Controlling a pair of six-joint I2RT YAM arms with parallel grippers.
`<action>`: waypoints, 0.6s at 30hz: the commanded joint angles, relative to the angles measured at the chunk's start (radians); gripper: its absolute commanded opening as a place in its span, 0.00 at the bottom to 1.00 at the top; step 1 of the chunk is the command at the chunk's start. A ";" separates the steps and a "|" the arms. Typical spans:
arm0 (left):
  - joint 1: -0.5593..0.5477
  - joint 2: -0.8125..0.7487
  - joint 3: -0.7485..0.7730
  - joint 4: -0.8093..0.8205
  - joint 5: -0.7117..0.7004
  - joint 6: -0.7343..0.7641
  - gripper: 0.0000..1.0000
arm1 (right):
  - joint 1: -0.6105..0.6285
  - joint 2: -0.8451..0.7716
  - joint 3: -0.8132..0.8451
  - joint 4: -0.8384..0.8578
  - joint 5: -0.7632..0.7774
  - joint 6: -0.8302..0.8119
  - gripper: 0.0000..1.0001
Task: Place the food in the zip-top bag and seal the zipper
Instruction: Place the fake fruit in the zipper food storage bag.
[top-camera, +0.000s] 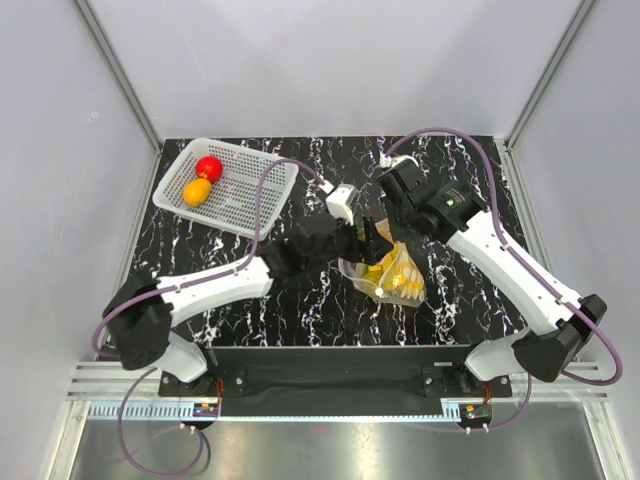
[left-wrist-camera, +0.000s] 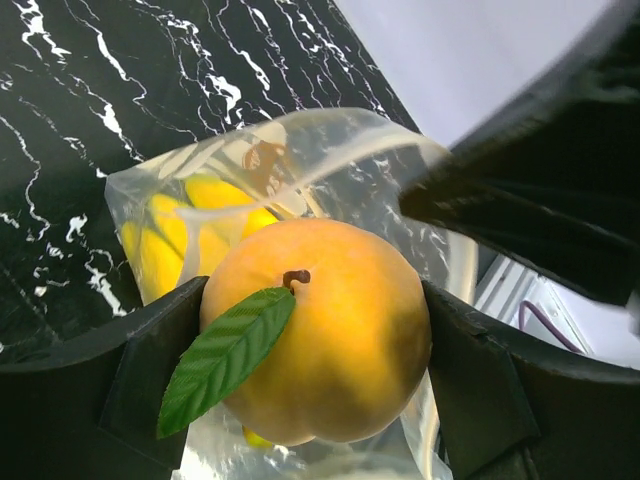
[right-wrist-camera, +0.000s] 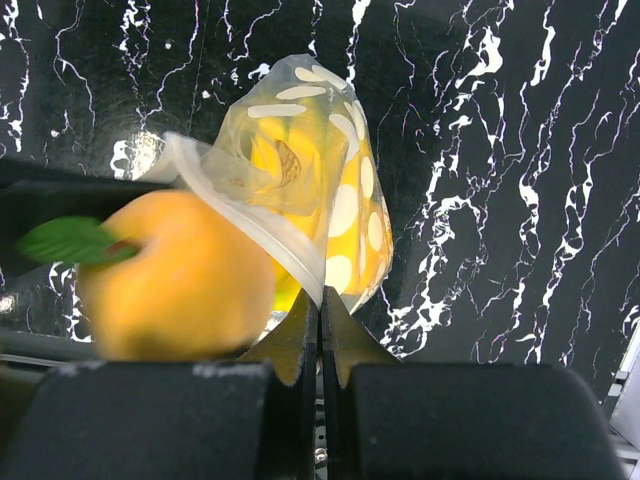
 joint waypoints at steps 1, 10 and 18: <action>-0.008 0.071 0.117 0.042 0.005 0.027 0.63 | 0.000 -0.037 0.053 -0.013 -0.009 0.009 0.00; -0.017 0.188 0.187 -0.055 -0.006 0.002 0.86 | 0.000 -0.049 0.059 -0.012 -0.005 0.019 0.00; -0.022 0.070 0.155 -0.112 -0.047 0.019 0.99 | -0.001 -0.053 0.056 -0.013 0.011 0.009 0.00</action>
